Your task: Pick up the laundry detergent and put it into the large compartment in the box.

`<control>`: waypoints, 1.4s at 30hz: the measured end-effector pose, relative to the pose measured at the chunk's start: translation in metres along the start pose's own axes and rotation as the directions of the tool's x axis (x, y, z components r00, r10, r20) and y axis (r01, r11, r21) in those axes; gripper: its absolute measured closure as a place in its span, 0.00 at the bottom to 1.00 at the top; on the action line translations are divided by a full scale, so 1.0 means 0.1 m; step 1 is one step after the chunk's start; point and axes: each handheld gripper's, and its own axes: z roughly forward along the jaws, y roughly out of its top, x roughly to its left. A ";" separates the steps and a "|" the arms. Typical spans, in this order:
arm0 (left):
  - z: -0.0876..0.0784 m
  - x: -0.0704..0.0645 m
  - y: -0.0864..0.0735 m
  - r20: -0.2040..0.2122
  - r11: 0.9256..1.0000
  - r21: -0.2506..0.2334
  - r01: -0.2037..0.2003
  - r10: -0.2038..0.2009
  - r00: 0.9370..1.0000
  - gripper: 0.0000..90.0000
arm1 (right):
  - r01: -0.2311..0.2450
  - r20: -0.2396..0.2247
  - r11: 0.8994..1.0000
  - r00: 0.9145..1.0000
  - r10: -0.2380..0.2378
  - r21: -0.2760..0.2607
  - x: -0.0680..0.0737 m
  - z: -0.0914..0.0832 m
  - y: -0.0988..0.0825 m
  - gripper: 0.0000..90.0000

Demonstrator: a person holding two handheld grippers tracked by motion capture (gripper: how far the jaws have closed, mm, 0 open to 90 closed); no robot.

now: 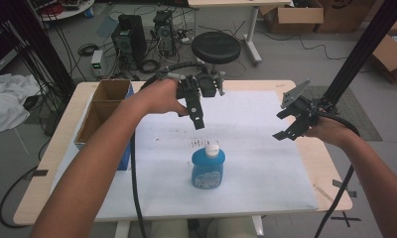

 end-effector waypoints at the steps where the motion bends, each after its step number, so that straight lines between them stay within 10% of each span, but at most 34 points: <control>1: -0.01 -0.02 0.00 0.001 1.000 0.000 -0.004 0.004 1.000 0.24 | 0.004 -0.001 1.000 1.000 -0.004 -0.003 0.00 0.00 0.00 0.19; 42: -0.03 -0.69 0.13 0.062 0.981 0.012 -0.194 0.193 0.979 0.24 | 0.012 -0.008 1.000 1.000 -0.012 -0.008 0.07 -0.02 0.00 0.19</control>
